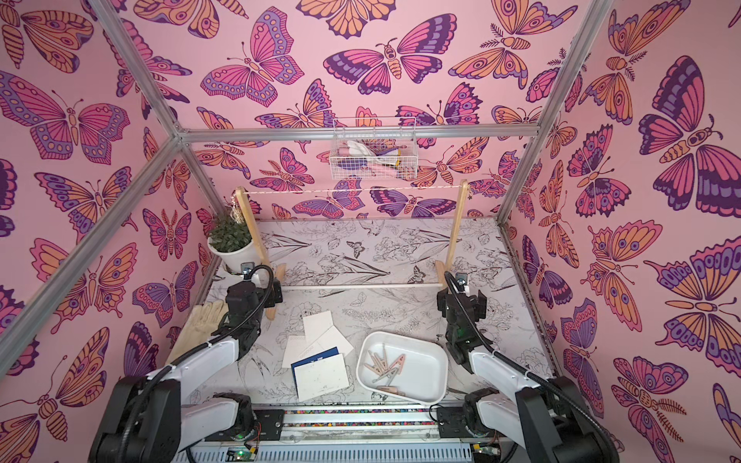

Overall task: Remove the postcards from the strings
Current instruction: Reset both arms

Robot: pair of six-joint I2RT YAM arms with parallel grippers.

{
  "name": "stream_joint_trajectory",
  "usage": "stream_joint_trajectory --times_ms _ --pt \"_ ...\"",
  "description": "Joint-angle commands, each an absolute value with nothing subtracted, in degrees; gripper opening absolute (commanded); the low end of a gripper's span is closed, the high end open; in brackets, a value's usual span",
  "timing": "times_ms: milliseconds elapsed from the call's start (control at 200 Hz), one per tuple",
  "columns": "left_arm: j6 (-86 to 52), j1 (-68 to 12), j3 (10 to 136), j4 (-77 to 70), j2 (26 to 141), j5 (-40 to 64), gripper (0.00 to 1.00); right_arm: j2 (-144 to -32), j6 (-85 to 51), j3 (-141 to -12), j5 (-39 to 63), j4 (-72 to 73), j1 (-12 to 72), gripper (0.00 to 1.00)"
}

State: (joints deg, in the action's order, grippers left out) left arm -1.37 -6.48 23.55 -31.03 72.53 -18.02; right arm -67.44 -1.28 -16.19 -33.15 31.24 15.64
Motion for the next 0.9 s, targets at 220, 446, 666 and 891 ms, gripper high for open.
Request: stream_joint_trajectory --times_ms 220,446,666,891 --pt "0.1 -1.1 25.5 -41.5 85.8 -7.8 1.0 -78.1 6.0 -19.7 -21.2 45.8 13.7 0.93" --pt "2.1 0.2 21.4 -50.7 88.2 0.4 1.0 -82.9 -1.1 -20.7 -16.1 48.4 6.0 0.94" --pt "1.7 0.8 21.6 -50.9 88.6 1.6 1.0 -87.1 -4.7 -21.8 -14.0 50.3 2.3 0.98" --pt "1.8 0.9 21.4 -51.5 88.8 1.5 1.0 -86.5 -4.8 -22.3 -13.8 48.0 2.2 0.99"
